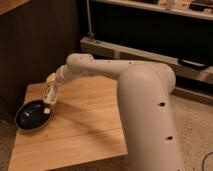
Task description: Place the bottle in the ceramic bowl
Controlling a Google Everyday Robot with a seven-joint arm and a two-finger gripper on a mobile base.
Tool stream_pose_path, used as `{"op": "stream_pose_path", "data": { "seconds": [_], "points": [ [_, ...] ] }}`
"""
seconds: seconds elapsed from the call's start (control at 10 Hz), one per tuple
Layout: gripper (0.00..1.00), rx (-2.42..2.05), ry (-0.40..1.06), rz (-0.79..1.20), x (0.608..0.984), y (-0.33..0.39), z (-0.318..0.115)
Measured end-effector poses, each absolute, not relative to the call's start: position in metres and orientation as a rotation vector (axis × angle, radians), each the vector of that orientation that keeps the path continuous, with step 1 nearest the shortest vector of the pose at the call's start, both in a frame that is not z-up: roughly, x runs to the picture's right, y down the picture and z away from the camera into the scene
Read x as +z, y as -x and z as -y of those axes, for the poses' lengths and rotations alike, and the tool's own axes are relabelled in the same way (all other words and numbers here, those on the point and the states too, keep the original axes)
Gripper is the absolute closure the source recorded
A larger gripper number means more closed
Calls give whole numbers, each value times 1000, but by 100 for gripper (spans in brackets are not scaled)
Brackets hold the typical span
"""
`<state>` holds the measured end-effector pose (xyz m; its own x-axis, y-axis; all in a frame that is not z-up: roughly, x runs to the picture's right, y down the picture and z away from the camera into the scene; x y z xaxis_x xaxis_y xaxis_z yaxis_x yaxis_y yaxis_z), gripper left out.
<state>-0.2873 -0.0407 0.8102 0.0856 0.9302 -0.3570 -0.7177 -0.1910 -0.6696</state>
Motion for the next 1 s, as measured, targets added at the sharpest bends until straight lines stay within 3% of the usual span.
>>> {"op": "stream_pose_path", "data": {
  "seconds": [1.0],
  "points": [
    [100, 1509, 922, 376, 814, 307, 43]
  ]
}}
